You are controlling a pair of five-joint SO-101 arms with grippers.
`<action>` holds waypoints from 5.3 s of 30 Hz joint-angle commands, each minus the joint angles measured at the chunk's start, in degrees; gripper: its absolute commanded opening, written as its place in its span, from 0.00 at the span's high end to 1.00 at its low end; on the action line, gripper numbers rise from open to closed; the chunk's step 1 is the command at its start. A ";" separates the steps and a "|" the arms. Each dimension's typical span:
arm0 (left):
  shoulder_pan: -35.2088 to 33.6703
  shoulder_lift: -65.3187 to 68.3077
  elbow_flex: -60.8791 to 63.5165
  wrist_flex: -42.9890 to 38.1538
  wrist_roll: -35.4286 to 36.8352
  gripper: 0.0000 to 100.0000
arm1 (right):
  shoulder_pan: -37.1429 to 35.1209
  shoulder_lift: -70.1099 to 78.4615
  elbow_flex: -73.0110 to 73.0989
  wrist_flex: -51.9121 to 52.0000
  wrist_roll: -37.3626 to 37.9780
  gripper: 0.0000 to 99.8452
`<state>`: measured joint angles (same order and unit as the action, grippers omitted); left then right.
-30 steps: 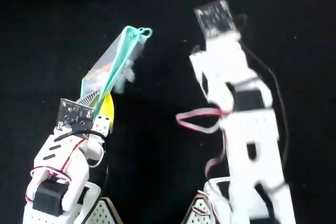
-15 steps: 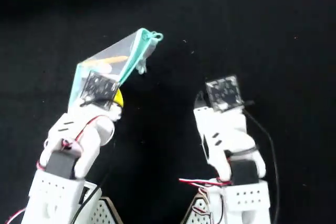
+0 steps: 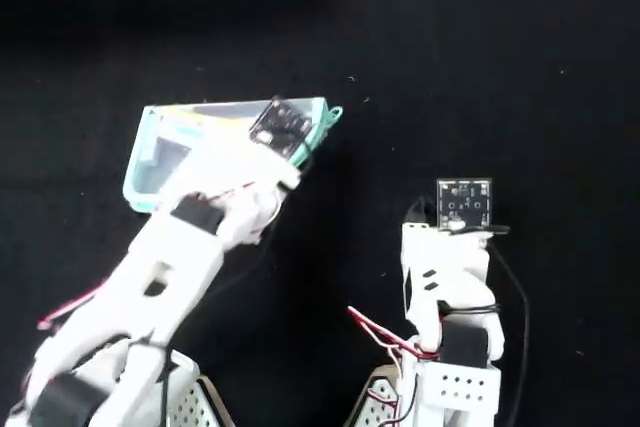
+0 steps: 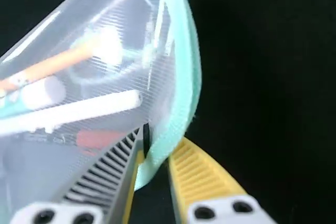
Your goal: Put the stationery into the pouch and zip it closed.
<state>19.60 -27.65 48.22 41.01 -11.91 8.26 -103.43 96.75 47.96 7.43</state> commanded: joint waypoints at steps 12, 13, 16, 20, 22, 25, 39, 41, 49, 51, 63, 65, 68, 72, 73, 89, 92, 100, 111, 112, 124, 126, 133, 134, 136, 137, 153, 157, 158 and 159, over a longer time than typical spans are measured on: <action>2.95 16.70 -37.05 19.25 3.96 0.81 | 0.62 -2.51 -0.13 0.18 -0.26 0.99; 2.95 16.70 -37.14 19.87 3.96 0.81 | 0.62 -2.51 -0.13 0.26 -0.26 0.99; 2.59 16.00 -37.85 25.67 3.78 0.81 | 0.62 -2.51 -0.13 0.26 -0.26 0.99; 0.75 13.89 -41.89 40.09 1.32 0.81 | 0.62 -2.51 -0.13 0.18 -0.26 0.99; -0.22 11.69 -43.30 44.57 -0.70 0.81 | 0.44 -2.51 -0.13 0.18 -0.26 0.99; -3.91 6.33 -41.89 47.12 -0.97 0.83 | 0.44 -2.51 -0.13 0.26 -0.26 0.99; -26.68 -47.82 15.60 26.37 -1.41 0.96 | 0.35 -2.68 -0.13 0.35 -0.70 0.99; -29.67 -58.11 25.01 23.03 -1.14 0.96 | 0.26 -2.68 -0.13 0.35 -0.70 0.99; -32.13 -72.97 40.31 21.01 -1.05 0.96 | -6.51 -2.51 -0.13 2.81 -0.26 0.99; -30.29 -71.56 40.66 21.89 -1.05 0.96 | -10.81 -2.51 -0.13 4.13 -0.26 0.99; -27.30 -76.84 49.10 32.00 -1.05 0.96 | -25.49 -2.95 -0.13 13.10 -0.62 0.99; -29.76 -76.57 49.10 31.91 -1.05 0.96 | -26.11 -2.77 -0.13 17.85 -0.70 0.99; -33.71 -76.57 49.10 31.91 -0.97 0.96 | -26.11 -3.12 -0.13 26.29 -0.79 0.99; -34.24 -76.66 49.10 31.91 -0.97 0.96 | -25.93 -3.03 -0.13 25.93 -7.03 0.99; -34.24 -76.66 49.10 31.91 -0.97 0.96 | -25.76 -2.95 -0.13 25.93 -8.35 0.99; -34.42 -76.57 49.10 31.91 -0.97 0.96 | -20.66 -2.95 -0.13 25.85 -8.79 0.99; -34.42 -76.57 49.10 31.91 -0.97 0.96 | -20.66 -2.95 -0.13 25.85 -8.79 0.99; -34.51 -76.57 49.10 31.91 -1.05 0.96 | -20.66 -2.95 -0.13 25.85 -8.79 0.99; -34.51 -76.57 49.10 31.91 -1.05 0.96 | -20.75 -2.95 -0.13 25.85 -8.79 0.99; -34.51 -76.57 49.10 31.91 -1.05 0.96 | -20.75 -2.95 -0.13 25.85 -8.79 0.99; -34.59 -76.57 49.10 31.91 -1.05 0.96 | -20.75 -2.95 -0.13 25.85 -8.79 0.99; -34.59 -76.57 49.10 31.91 -1.05 0.96 | -20.75 -2.95 -0.13 25.85 -8.79 0.99; -34.51 -76.57 49.10 31.91 -1.05 0.96 | -20.75 -2.95 -0.13 25.85 -8.79 0.99; -34.51 -76.57 49.10 31.91 -1.05 0.96 | -20.75 -2.95 -0.13 25.85 -8.79 0.99; -34.51 -76.57 49.10 31.91 -1.05 0.96 | -20.75 -2.95 -0.13 25.85 -8.79 0.99; -34.59 -76.57 49.10 31.91 -1.05 0.96 | -20.75 -2.95 -0.13 25.85 -8.79 0.99; -34.59 -76.57 49.10 31.91 -1.05 0.96 | -20.75 -2.95 -0.13 25.85 -8.79 0.99; -34.59 -76.57 49.10 31.91 -1.05 0.96 | -20.75 -2.95 -0.13 25.85 -8.79 0.99; -34.59 -76.57 49.10 31.91 -1.05 0.96 | -20.75 -2.95 -0.13 25.85 -8.79 0.99; -34.59 -76.57 49.10 31.91 -1.05 0.96 | -20.75 -2.95 -0.13 25.85 -8.79 0.99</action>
<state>-14.51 -103.87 96.40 72.40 -12.79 -13.19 -103.43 96.75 73.45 -1.01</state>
